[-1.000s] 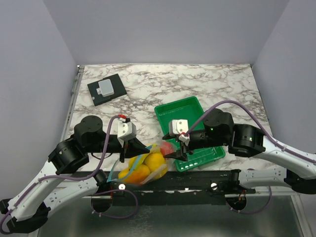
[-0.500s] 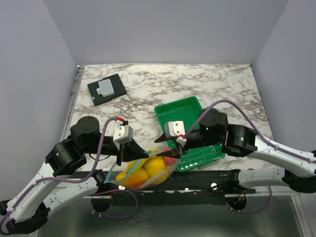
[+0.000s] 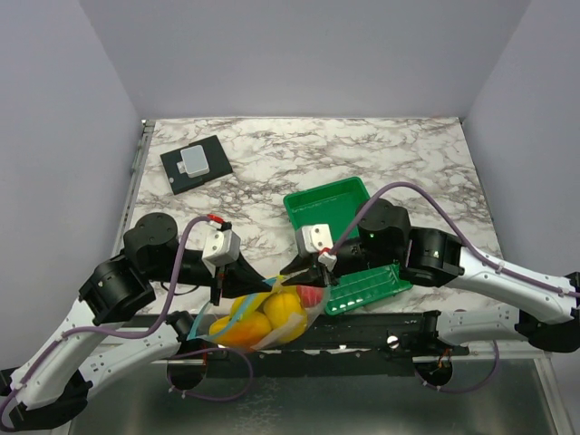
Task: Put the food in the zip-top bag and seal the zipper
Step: Zip the zipper food storage bag at the center of the board.
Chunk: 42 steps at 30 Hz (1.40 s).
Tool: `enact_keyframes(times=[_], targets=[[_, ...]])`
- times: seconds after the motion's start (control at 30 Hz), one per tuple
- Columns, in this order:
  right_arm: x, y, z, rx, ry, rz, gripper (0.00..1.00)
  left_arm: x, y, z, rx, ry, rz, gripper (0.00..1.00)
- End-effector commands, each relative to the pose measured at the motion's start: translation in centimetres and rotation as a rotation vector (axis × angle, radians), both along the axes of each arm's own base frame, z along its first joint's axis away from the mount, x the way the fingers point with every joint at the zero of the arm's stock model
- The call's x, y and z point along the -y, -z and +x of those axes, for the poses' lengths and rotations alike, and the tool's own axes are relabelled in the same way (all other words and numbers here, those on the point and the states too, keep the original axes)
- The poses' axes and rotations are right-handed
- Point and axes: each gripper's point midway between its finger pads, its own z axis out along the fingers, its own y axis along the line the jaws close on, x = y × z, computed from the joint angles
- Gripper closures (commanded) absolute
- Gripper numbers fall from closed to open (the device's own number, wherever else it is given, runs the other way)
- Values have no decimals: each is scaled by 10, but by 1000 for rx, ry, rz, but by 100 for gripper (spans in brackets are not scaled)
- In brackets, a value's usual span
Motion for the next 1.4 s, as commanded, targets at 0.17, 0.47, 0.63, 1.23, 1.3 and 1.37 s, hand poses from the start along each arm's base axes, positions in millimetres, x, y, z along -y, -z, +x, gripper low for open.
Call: enact_keyframes(times=[0.17, 0.47, 0.63, 1.23, 1.3, 1.37], targets=[[-6, -3, -10, -30, -61, 22, 99, 0, -17, -8, 37, 47, -55, 100], [-2, -10, -10, -61, -35, 7, 99, 0, -6, 1, 27, -11, -32, 100], [-4, -8, -5, -106, 7, -52, 99, -2, -4, 4, 34, -32, -21, 78], [-14, -3, 26, -161, 245, -213, 99, -3, -3, 38, 37, -226, 18, 21], [-15, -4, 30, -160, 281, -225, 99, -3, -2, 46, 41, -266, 28, 20], [-16, -2, 36, -160, 316, -251, 99, -4, -1, 53, 45, -300, 36, 19]])
